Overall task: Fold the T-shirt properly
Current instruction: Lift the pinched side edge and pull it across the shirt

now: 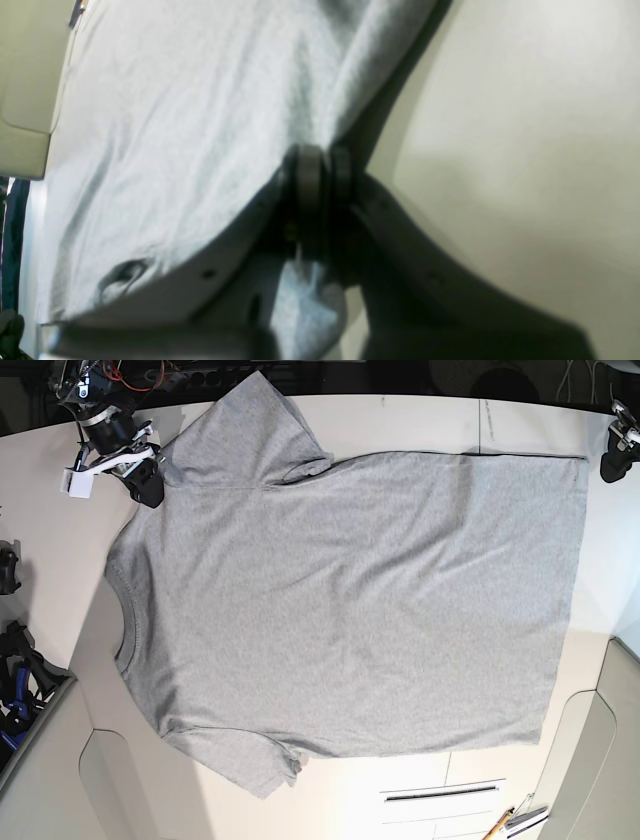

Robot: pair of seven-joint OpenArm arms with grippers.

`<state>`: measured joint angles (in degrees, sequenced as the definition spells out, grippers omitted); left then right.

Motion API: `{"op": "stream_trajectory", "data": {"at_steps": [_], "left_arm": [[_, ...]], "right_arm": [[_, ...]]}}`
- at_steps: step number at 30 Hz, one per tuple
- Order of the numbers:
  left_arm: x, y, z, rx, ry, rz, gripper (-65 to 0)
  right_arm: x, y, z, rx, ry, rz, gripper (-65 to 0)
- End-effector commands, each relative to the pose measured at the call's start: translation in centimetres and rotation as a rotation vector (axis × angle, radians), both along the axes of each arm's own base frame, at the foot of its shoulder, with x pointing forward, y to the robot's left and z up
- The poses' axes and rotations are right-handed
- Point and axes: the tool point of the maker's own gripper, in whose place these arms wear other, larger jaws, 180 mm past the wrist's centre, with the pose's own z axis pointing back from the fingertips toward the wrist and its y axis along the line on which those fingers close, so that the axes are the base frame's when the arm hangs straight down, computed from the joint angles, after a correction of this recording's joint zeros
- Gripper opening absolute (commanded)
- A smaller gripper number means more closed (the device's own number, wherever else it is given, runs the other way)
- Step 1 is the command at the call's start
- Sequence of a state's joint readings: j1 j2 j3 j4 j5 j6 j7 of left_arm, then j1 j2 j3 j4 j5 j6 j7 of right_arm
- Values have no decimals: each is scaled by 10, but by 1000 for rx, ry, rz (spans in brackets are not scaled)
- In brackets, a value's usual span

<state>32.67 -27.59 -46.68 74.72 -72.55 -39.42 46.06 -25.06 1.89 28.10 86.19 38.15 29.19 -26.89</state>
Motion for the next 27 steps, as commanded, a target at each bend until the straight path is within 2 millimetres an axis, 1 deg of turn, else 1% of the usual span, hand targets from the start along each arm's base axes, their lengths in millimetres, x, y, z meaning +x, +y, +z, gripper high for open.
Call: {"op": "stream_trajectory", "data": {"at_steps": [1,2,3,8,11,14,16,18,21,24,27], "left_arm": [[6,7,11,32,-26,-12,-368],[4,7,9,44,-13,-16,-337],[3,8,8,52,-4,-20,-320],[3,12,6,82,5,-18,-318],[2,14,1,78,14,-5,-318],[-1,17,-10,48,32,31,-318],[-3,14,-20,22,51,38,-318],[-4,5,-33,-9,78,26,-318],[-5,-16,-50,-51,118,-20,-318],[-3,-36,-60,-85,150,-80,-318],[-8,-52,-66,-146,192,-122,-319]], "right_arm": [[-6,1,-4,-7,34,21,-650],[-6,1,-4,-7,34,21,-650],[-6,1,-4,-7,34,21,-650],[-4,2,-2,10,23,12,-650],[-4,2,-2,10,24,12,-650],[-4,2,-2,9,23,12,-650],[-4,2,-2,10,24,12,-650],[-4,2,-2,10,23,12,-650],[-4,2,-2,10,24,12,-650],[-4,2,-2,10,24,12,-650],[-5,2,-2,9,24,12,-650]]}}
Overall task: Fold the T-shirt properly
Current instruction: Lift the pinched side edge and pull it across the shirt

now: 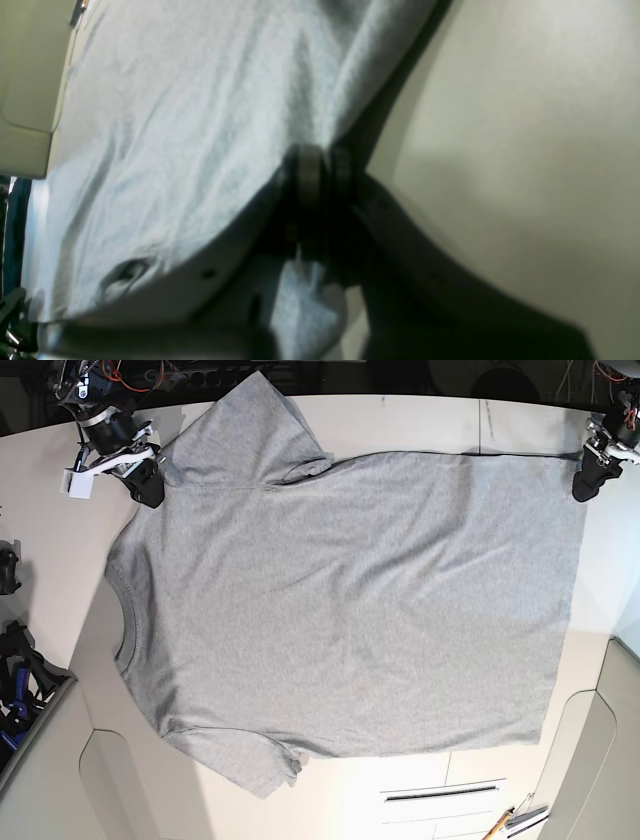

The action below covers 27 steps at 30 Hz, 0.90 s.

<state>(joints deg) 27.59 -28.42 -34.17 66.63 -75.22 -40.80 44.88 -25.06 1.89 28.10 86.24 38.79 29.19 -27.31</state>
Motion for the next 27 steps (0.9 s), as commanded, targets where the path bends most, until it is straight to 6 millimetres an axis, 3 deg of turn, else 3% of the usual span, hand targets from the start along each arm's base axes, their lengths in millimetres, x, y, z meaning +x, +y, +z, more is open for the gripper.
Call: {"op": "stream_trajectory", "data": {"at_steps": [1,9,14,17,21,27], "left_arm": [[-27,-8,-20,-1,155,-69,-319],[-33,-17,-20,-38,176,-108,-325],[-28,-14,-15,-38,149,-92,-548],[-25,-5,-7,-20,127,-70,-650],[-26,19,7,14,95,-7,-650],[-45,43,25,21,86,53,-650]], "right_arm": [[-5,1,-2,-1,24,13,-650],[-5,1,-2,0,24,13,-650],[-4,1,-2,0,23,12,-650],[-4,1,-2,-1,22,13,-650],[-3,6,10,-12,-16,59,-650],[-10,3,40,-79,-64,92,-650]]}}
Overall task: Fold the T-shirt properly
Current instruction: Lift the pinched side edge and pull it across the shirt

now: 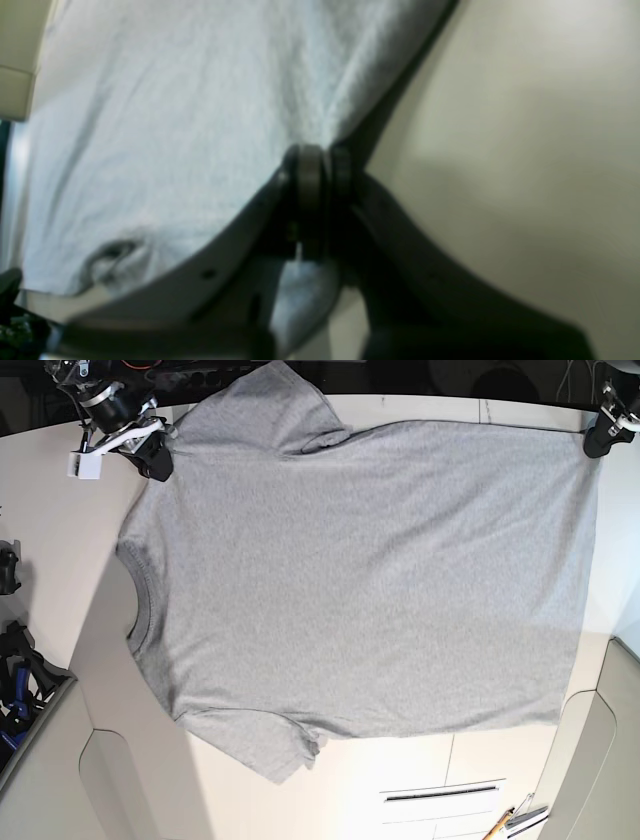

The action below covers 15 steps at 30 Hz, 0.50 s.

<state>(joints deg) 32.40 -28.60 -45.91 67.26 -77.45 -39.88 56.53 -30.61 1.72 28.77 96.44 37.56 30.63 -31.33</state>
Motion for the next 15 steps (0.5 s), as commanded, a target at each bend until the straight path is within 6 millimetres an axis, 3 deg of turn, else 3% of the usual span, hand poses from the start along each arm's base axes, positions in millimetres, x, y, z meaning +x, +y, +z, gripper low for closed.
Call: {"op": "stream_trajectory", "data": {"at_steps": [1,7,15], "left_arm": [[1,10,13,19,-20,2,-650],[-10,9,27,15,-23,-15,-650],[-11,-5,44,62,-15,-120,-650]], "right_arm": [[6,-4,17,-10,-59,0,-650],[-17,-7,36,-63,-50,24,-650],[-60,2,32,-14,58,42,-650]]}}
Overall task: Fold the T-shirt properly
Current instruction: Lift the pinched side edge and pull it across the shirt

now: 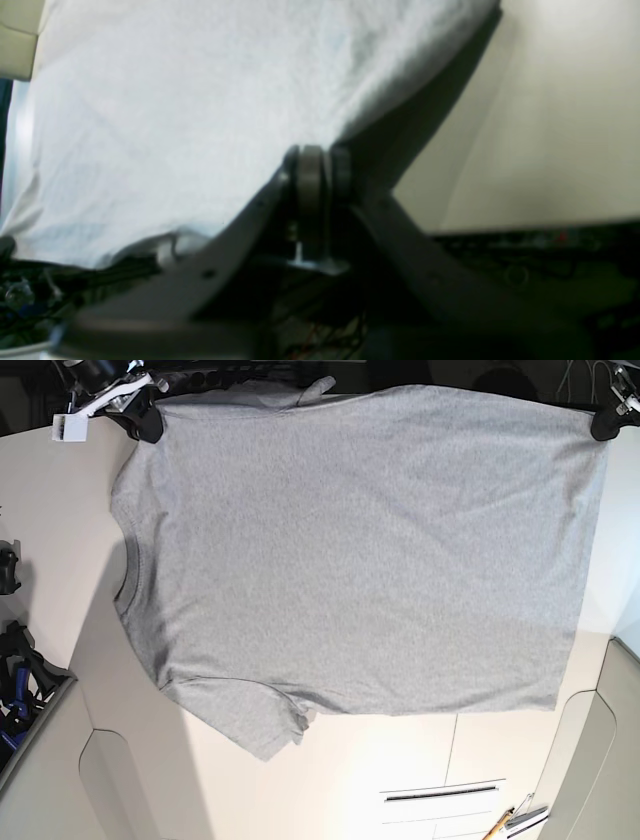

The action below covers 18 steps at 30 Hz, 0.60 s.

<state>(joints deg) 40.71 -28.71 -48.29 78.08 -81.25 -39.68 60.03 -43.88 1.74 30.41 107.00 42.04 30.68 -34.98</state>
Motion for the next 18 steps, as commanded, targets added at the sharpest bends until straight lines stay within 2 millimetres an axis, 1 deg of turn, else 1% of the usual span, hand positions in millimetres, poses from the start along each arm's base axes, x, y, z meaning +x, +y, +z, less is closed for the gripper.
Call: {"op": "stream_trajectory", "data": {"at_steps": [1,6,9,12,14,16,18], "left_arm": [[4,4,12,22,-22,-19,-650],[-4,-2,18,40,1,-62,-650],[-3,3,31,62,-23,-60,-650],[8,10,48,98,-78,-57,-650],[20,8,55,104,-111,-73,-650],[33,5,58,103,-141,-90,-650],[47,-1,56,98,-157,-118,-650]], "right_arm": [[-2,-1,7,5,-18,1,-650],[-20,2,10,5,19,12,-650],[-22,5,25,-16,2,40,-650],[-7,11,47,-43,-69,73,-650],[9,13,60,-73,-127,97,-650],[25,11,64,-117,-168,113,-650],[41,9,61,-157,-193,134,-650]]}}
